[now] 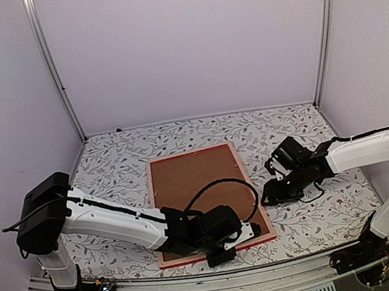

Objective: Put the photo into the frame
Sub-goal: Pick up the photo frame from the center of the board, then pass from the left arm to the right

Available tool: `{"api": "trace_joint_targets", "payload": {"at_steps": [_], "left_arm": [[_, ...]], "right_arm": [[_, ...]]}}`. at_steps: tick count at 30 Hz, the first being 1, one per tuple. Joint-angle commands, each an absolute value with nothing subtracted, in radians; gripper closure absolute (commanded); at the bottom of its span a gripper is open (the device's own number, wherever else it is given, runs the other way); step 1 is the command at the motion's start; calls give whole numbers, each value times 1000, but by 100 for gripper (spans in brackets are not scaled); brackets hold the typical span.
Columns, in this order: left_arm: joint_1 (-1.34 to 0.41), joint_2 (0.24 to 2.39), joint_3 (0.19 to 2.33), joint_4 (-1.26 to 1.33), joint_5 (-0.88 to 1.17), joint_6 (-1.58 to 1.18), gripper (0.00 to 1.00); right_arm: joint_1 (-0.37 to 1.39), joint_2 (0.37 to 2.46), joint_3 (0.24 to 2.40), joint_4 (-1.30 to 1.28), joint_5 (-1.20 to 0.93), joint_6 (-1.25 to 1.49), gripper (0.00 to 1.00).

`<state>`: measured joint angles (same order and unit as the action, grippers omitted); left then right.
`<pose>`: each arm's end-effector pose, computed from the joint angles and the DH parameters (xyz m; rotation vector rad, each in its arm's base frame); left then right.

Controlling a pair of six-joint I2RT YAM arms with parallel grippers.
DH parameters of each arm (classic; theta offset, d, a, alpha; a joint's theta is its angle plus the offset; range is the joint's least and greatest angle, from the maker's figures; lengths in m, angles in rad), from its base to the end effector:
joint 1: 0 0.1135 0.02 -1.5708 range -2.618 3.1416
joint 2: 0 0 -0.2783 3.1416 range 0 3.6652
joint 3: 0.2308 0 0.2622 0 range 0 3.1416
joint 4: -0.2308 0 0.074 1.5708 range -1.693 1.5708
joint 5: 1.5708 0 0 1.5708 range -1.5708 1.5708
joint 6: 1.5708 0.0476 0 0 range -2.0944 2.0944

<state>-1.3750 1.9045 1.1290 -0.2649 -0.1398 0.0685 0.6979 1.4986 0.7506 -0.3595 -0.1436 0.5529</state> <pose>0.0837 -0.3878 0.1361 1.6956 2.0019 -0.2871 0.2117 0.1864 0.1531 -0.2499 2.7864 0.5494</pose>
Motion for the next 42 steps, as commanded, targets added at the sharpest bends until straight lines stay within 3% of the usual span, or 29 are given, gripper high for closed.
{"api": "trace_joint_targets", "payload": {"at_steps": [1, 12, 23, 31, 42], "left_arm": [[-1382, 1855, 1133, -273, -200, 63, 100], [-1351, 1702, 1167, -288, -193, 105, 100], [-1346, 1667, 1200, -310, -285, 127, 100], [-1347, 1653, 1181, -300, -320, 114, 100], [-1354, 1644, 1129, -303, -380, 82, 100]], "right_arm": [[696, 1457, 750, -361, -206, 555, 40], [696, 1376, 777, -370, -370, 560, 23], [695, 1382, 751, -289, -450, 645, 21], [693, 1444, 671, -69, -585, 761, 38], [679, 1450, 686, -33, -599, 808, 68]]}}
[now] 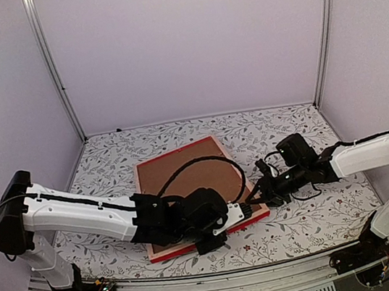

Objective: Put the photo into the frame
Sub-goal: Pass from the left arm to the right

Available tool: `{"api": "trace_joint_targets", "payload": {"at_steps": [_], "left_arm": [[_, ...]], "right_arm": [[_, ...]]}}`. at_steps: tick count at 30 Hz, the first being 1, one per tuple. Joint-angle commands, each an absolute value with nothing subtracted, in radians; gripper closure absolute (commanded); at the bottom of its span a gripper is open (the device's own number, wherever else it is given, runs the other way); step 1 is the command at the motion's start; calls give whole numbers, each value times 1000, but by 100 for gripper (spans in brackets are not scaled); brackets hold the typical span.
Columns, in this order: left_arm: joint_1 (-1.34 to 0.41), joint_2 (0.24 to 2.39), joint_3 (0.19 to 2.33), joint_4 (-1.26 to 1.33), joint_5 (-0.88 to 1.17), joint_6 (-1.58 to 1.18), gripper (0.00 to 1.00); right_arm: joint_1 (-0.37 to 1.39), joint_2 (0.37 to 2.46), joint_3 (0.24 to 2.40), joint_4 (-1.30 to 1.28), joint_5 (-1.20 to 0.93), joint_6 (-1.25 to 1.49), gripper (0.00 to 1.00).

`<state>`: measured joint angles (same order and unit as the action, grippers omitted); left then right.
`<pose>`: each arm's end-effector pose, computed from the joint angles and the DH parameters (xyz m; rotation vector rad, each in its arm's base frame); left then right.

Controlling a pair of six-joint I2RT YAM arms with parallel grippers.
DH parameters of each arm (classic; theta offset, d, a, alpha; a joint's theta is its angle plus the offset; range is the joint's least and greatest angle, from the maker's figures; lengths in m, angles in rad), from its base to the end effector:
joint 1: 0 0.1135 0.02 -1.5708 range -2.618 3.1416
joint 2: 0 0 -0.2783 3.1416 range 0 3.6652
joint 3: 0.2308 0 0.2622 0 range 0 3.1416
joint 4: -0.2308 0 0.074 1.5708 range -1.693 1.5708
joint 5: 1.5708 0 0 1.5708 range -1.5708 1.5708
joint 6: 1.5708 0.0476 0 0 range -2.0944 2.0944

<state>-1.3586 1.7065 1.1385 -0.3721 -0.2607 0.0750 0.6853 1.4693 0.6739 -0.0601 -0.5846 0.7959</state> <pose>0.0911 -0.3648 0.2056 1.5476 1.9372 -0.2237 0.2063 0.2025 0.1642 -0.1543 2.7192 1.2836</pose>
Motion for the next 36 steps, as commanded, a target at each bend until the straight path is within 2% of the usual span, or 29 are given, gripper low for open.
{"api": "trace_joint_targets", "payload": {"at_steps": [1, 10, 14, 18, 23, 26, 36], "left_arm": [[-1356, 1644, 1124, -302, -393, 80, 98], [-1380, 1656, 1092, -302, -459, 49, 58], [-1380, 1640, 1077, -286, -474, 38, 34], [-1372, 1595, 1057, -252, -466, 21, 18], [-1318, 1527, 1069, -243, -411, -27, 6], [-1270, 1507, 1091, -258, -397, -63, 2], [-1140, 1510, 1133, -310, -389, -185, 1]], "right_arm": [[678, 1445, 690, -37, -601, 808, 71], [678, 1436, 753, -95, -595, 791, 93], [674, 1422, 798, -170, -554, 753, 99], [662, 1396, 862, -290, -494, 705, 100], [648, 1373, 1039, -520, -375, 591, 100], [644, 1373, 1194, -669, -293, 521, 100], [641, 1448, 1626, -1104, 25, 372, 100]]}}
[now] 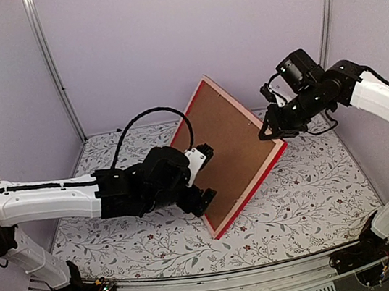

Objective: Put the photo into the frame
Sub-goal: Turn over the photo frame.

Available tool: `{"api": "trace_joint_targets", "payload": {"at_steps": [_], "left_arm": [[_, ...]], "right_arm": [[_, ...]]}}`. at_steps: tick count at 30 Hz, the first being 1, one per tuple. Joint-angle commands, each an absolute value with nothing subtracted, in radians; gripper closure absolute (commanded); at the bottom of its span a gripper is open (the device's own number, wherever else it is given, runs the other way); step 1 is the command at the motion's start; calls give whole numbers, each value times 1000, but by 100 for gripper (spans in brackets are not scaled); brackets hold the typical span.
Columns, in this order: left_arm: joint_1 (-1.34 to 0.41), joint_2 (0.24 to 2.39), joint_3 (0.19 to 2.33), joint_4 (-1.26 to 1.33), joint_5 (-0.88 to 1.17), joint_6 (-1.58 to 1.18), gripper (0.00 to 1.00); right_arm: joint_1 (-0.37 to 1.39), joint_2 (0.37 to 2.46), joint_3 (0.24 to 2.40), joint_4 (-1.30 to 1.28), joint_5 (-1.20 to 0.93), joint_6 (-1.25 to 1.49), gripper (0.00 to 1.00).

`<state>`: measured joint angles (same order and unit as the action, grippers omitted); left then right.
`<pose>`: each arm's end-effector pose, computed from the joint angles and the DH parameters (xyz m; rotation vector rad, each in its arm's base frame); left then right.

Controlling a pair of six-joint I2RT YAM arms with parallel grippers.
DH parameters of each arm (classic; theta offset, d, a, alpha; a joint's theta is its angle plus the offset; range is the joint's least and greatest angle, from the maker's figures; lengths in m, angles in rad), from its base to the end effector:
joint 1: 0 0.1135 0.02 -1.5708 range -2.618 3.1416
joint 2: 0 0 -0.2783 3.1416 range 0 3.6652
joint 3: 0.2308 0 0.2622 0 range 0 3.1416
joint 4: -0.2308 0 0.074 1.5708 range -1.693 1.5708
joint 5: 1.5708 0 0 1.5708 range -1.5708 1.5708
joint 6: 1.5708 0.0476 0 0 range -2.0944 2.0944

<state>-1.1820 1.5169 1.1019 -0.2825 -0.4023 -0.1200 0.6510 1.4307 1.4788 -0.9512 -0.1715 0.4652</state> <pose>0.1511 -0.3196 0.2677 0.9361 2.0085 -0.2661 0.2401 0.1931 0.3663 -0.3164 2.5659 0.6631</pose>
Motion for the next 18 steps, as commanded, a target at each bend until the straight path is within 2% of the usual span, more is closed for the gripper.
{"api": "trace_joint_targets", "payload": {"at_steps": [1, 12, 18], "left_arm": [[-1131, 1509, 1135, -313, -388, -191, 1], [-961, 1488, 1131, -339, -241, -329, 1], [-903, 1486, 1143, -336, -189, -377, 0]], "right_arm": [[641, 1455, 1659, -1132, 65, 368, 100], [673, 1560, 1958, -1313, 327, 332, 100], [740, 1641, 2043, -1362, 428, 333, 100]]}}
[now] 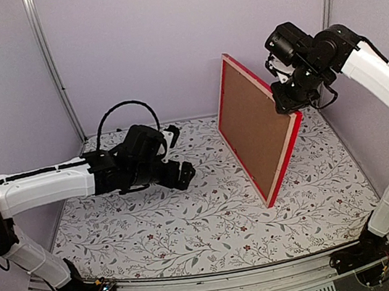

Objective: Put the photo into the frame
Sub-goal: Turn over the photo frame.

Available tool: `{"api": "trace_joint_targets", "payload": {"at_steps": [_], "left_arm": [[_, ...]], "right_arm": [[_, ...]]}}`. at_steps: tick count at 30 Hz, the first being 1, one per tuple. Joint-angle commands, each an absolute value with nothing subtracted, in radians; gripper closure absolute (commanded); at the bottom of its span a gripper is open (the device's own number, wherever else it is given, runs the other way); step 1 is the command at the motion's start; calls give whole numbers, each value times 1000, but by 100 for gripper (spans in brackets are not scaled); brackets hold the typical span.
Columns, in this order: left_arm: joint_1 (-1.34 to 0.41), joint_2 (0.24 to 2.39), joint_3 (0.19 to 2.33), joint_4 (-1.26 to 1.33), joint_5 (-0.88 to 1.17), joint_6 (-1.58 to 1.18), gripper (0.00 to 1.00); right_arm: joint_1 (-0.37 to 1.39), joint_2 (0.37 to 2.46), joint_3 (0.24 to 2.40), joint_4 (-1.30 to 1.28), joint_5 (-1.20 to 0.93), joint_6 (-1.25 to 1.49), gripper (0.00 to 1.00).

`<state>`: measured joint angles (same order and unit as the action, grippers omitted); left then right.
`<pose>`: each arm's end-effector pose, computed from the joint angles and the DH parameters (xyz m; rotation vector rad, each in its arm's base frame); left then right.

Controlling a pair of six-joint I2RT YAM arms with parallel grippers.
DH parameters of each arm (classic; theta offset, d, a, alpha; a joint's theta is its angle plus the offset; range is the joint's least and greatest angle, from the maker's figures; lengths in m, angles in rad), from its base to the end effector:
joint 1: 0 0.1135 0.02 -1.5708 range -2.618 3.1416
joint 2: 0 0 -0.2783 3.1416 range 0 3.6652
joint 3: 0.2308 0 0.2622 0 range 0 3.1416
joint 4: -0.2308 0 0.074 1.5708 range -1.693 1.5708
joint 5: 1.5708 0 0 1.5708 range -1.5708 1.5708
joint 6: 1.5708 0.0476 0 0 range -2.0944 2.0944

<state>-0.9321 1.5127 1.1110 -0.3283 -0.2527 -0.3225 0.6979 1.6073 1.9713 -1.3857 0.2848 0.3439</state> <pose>0.2192 -0.2753 0.2667 0.5647 2.2294 -0.3664 0.2460 0.1888 0.4364 -0.3446 2.5067 0.0400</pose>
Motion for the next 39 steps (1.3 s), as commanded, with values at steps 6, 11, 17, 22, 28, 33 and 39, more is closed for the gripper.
{"api": "trace_joint_targets", "payload": {"at_steps": [6, 11, 17, 22, 28, 33, 39], "left_arm": [[-859, 1498, 1213, -341, -109, -425, 0], [-827, 1516, 1292, -332, -42, -502, 0], [-783, 1550, 1347, -227, 93, -627, 0], [-752, 1602, 1398, -150, 156, -713, 0], [-727, 1667, 1451, -69, 222, -811, 0], [-714, 1673, 1415, 44, 253, -906, 0], [-712, 1697, 1369, 90, 228, -929, 1]], "right_arm": [[803, 1705, 2091, -1329, 427, 330, 97], [847, 1744, 2100, -1264, 377, 325, 84], [887, 1784, 2130, -1212, 326, 326, 66], [910, 1807, 2148, -1180, 298, 329, 60], [924, 1834, 2156, -1154, 274, 330, 58], [935, 1849, 2156, -1138, 251, 331, 57], [947, 1859, 2146, -1121, 232, 335, 57]]}}
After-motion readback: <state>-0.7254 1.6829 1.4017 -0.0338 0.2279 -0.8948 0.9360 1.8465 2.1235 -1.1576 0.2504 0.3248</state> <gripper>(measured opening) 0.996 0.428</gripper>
